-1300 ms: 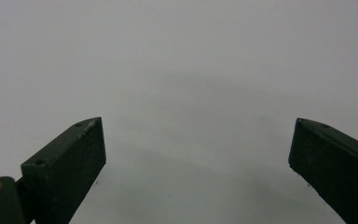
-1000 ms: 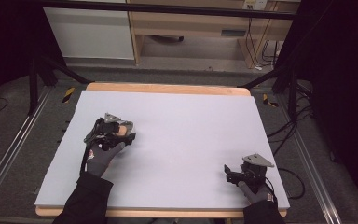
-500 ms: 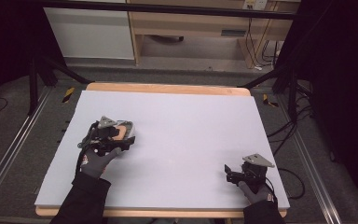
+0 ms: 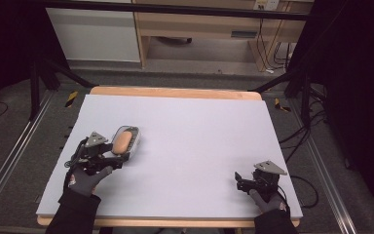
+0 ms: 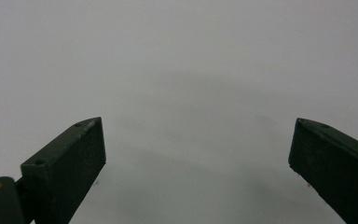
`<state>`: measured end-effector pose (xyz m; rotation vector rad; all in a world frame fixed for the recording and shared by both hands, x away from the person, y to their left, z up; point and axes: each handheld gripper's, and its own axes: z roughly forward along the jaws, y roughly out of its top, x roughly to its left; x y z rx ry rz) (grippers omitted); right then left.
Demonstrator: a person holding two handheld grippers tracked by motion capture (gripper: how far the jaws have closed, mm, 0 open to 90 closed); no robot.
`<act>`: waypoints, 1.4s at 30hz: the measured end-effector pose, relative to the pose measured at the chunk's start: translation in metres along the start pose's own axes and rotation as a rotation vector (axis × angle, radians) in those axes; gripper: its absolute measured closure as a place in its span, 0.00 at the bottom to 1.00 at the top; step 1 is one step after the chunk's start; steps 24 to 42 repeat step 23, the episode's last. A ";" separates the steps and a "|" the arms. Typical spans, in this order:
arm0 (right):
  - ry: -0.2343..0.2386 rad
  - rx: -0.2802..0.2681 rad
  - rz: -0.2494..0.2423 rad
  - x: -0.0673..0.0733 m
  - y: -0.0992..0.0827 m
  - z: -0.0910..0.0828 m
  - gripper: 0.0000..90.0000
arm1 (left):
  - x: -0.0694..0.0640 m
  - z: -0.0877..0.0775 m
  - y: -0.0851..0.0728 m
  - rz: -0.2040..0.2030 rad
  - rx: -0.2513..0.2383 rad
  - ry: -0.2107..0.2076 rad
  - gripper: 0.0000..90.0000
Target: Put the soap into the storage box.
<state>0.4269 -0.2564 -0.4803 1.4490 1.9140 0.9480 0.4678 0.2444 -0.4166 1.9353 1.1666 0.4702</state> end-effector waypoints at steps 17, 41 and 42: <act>0.000 0.001 0.005 -0.001 0.000 0.000 0.05 | 0.021 -0.010 -0.044 -0.031 0.040 0.055 0.23; -0.002 0.002 0.013 -0.001 0.000 0.000 0.05 | 0.024 -0.010 -0.048 -0.030 0.047 0.067 0.22; -0.002 0.002 0.013 -0.001 0.000 0.000 0.05 | 0.024 -0.010 -0.048 -0.030 0.047 0.067 0.22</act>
